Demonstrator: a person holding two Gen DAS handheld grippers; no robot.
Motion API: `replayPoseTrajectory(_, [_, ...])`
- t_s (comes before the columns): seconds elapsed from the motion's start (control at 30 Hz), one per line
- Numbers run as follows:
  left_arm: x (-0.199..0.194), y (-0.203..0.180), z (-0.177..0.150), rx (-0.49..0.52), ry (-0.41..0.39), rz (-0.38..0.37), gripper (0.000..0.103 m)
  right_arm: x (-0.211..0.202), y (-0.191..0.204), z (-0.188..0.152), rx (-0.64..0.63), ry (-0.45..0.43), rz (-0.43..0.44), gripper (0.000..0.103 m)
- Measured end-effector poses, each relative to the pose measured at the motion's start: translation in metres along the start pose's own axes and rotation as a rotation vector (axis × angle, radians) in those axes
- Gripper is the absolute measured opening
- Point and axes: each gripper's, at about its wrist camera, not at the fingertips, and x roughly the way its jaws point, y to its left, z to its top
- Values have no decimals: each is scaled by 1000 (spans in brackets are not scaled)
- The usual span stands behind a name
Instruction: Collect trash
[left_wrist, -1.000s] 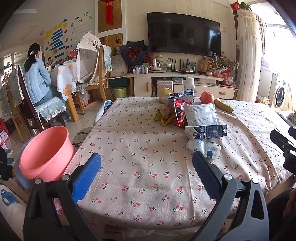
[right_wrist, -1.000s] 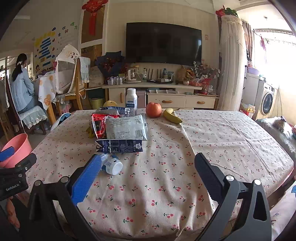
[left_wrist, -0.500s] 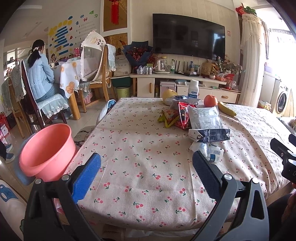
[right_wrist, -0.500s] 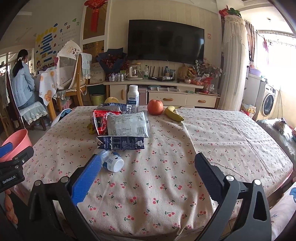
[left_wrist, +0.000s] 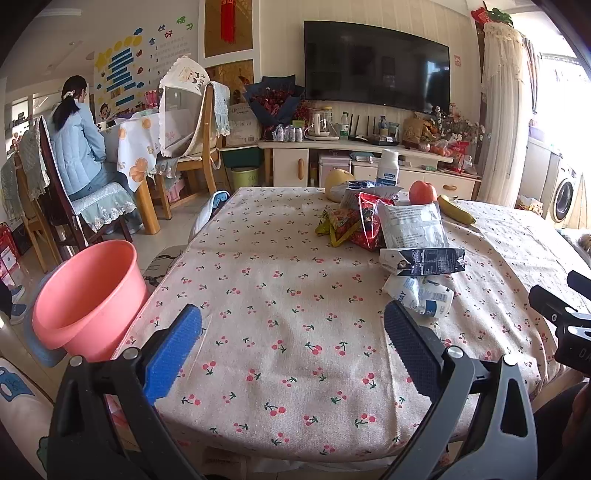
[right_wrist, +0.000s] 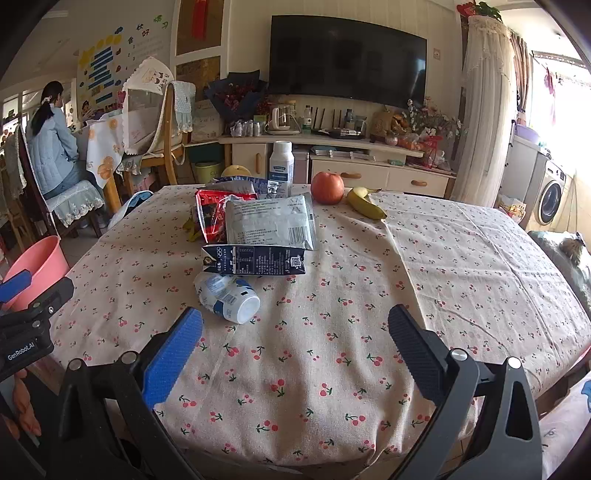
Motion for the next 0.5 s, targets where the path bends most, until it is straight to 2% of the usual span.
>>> replayPoseTrajectory(0.27, [14, 2, -2, -25, 58, -57, 99, 16, -16, 4, 62, 38, 31, 99])
replayPoseTrajectory(0.5, [28, -5, 4, -25, 89, -134, 99, 33, -31, 8, 127, 67, 112, 99])
